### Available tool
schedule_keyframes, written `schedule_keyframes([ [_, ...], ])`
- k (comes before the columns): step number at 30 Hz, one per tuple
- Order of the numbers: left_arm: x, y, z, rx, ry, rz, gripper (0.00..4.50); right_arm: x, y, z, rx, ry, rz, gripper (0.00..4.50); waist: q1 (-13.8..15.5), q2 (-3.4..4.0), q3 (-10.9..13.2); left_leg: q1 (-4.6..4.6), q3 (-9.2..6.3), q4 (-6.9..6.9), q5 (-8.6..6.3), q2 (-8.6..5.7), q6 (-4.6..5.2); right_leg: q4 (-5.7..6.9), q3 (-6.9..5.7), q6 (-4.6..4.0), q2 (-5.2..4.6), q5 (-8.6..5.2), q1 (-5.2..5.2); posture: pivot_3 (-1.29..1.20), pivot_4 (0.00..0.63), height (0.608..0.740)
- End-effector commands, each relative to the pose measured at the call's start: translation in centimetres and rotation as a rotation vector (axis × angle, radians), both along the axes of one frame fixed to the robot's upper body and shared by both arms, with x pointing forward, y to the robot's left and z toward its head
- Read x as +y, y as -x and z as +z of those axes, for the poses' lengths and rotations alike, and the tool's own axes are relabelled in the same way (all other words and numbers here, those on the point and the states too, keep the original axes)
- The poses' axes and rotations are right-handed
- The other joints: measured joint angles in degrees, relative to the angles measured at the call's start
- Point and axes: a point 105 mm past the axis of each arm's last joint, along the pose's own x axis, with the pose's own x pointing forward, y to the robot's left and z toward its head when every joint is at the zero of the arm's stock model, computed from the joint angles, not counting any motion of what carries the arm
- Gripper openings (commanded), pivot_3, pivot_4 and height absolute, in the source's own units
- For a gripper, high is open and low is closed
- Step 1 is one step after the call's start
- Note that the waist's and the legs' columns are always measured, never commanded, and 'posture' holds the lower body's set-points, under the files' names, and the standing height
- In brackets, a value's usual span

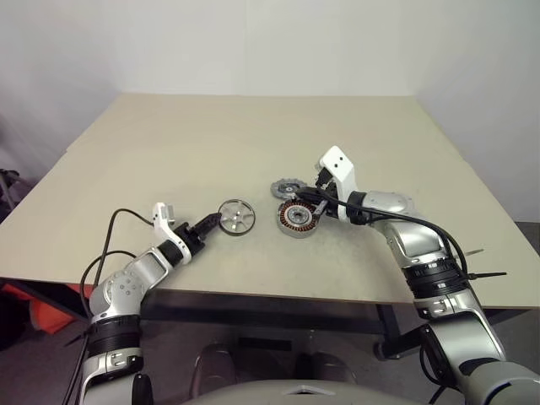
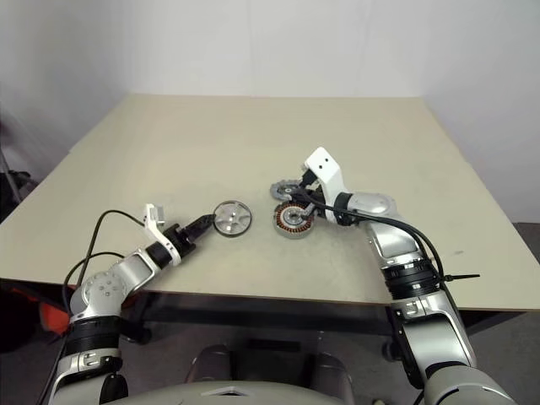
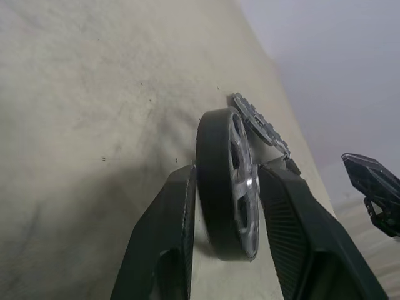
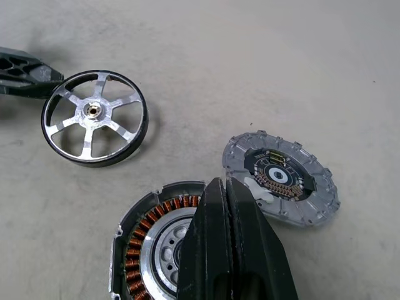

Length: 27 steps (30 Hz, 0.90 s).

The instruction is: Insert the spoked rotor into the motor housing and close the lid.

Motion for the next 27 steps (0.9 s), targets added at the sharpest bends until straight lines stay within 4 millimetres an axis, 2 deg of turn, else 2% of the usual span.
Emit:
schedule_keyframes([
  [1, 0.0, -0.3, 0.7, -0.038, 0.001, -0.005, 1.68, 0.1, -0.3, 1.8, -0.068, -0.003, 0.003, 0.02, 0.00, 0.00, 0.00, 0.00, 0.00, 0.00, 0.00, 0.00, 0.00, 0.00, 0.00, 0.00, 0.00, 0.00, 0.00, 0.00, 0.000, 0.740],
  [9, -0.6, -0.8, 0.6, -0.033, 0.007, -0.016, 1.68, 0.2, -0.4, 1.9, -0.071, -0.008, -0.001, 0.02, 0.00, 0.00, 0.00, 0.00, 0.00, 0.00, 0.00, 0.00, 0.00, 0.00, 0.00, 0.00, 0.00, 0.00, 0.00, 0.00, 0.000, 0.740],
  [14, -2.1, -1.0, 0.6, -0.028, 0.054, -0.044, 1.68, 0.4, -0.4, 1.9, -0.072, -0.008, 0.003, 0.02, 0.05, 0.00, 0.00, -0.01, 0.00, 0.01, 0.00, -0.01, 0.00, -0.01, 0.00, 0.00, -0.01, 0.00, 0.00, 0.00, 0.000, 0.740],
  [15, -2.3, -1.1, 0.6, -0.027, 0.059, -0.049, 1.28, 0.5, -0.4, 1.9, -0.072, -0.008, 0.003, 0.00, 0.04, 0.00, 0.00, -0.01, 0.00, 0.01, 0.00, -0.01, 0.00, -0.01, 0.00, 0.00, -0.01, 0.00, 0.00, 0.00, 0.000, 0.740],
  [18, -2.6, -1.1, 0.6, -0.022, 0.078, -0.055, 0.50, 0.5, -0.4, 1.9, -0.073, -0.007, 0.005, 0.00, 0.04, 0.02, -0.03, -0.02, 0.00, 0.00, 0.00, 0.00, 0.00, 0.00, 0.00, 0.00, 0.00, 0.00, 0.04, 0.00, 0.000, 0.740],
  [27, -2.4, -1.3, 1.0, -0.021, 0.132, -0.047, 0.43, -0.4, -1.1, 2.1, -0.083, -0.003, -0.054, 0.00, 0.04, 0.02, -0.03, -0.02, 0.00, 0.01, 0.00, -0.01, 0.00, 0.00, 0.00, 0.00, 0.00, 0.00, 0.09, 0.00, 0.000, 0.740],
])
